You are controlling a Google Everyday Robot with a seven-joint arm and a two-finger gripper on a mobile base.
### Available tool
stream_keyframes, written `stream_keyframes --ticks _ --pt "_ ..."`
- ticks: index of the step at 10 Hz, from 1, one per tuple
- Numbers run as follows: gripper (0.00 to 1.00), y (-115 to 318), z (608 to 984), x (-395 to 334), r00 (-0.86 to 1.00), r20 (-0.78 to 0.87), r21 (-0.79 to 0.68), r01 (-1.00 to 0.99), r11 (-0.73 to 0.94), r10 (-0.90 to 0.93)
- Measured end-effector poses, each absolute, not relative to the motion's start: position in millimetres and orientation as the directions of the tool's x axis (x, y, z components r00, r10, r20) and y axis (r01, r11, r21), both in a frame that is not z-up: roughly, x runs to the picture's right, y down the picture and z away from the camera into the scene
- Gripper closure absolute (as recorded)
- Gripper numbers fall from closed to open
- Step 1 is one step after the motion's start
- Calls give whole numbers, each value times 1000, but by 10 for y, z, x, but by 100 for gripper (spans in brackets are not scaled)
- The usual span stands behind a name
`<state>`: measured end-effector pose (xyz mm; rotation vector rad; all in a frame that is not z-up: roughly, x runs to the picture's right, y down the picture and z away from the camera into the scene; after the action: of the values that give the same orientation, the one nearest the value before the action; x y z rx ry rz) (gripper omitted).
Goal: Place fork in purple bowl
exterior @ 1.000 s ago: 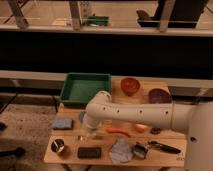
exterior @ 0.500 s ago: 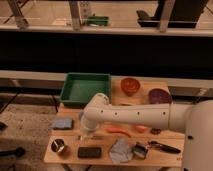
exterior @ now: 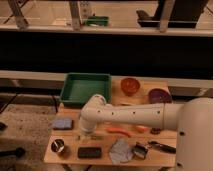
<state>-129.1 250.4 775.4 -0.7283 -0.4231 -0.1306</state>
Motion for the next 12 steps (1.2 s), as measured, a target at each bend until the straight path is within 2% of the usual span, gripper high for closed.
stream_keyframes --ticks 3,12 --pt "50 2521 7809 -1258 913 406 -620 245 746 37" --pt "50 2524 7947 -1086 926 374 -632 208 747 59"
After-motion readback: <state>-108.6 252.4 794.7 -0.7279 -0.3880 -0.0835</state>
